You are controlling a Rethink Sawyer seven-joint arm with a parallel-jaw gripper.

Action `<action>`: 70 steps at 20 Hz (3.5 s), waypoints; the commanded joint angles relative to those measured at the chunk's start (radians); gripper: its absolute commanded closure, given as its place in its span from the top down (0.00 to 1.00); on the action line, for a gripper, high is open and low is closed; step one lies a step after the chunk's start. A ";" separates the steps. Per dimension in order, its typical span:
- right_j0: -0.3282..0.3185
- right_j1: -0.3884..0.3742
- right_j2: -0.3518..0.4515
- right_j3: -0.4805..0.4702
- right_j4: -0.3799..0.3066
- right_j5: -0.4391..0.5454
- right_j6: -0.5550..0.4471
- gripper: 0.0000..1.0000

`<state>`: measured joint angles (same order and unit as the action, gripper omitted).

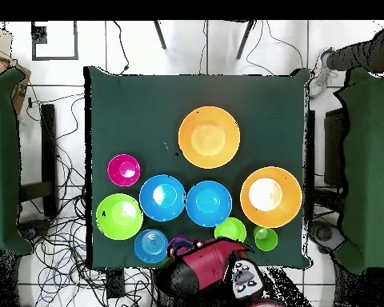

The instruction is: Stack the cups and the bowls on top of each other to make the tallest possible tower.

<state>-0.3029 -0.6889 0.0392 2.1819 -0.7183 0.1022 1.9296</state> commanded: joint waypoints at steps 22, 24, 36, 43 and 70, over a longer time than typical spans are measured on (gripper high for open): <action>0.087 0.159 0.043 -0.163 0.074 -0.027 0.118 1.00; 0.090 0.175 0.040 -0.173 0.074 -0.035 0.119 1.00; 0.117 0.247 0.001 -0.219 0.068 -0.094 0.127 1.00; 0.110 0.258 -0.006 -0.224 0.056 -0.092 0.110 1.00; 0.136 0.208 -0.014 -0.203 0.072 -0.013 0.089 0.00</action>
<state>-0.1833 -0.4748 -0.0296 2.0710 -0.6838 0.0708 1.9296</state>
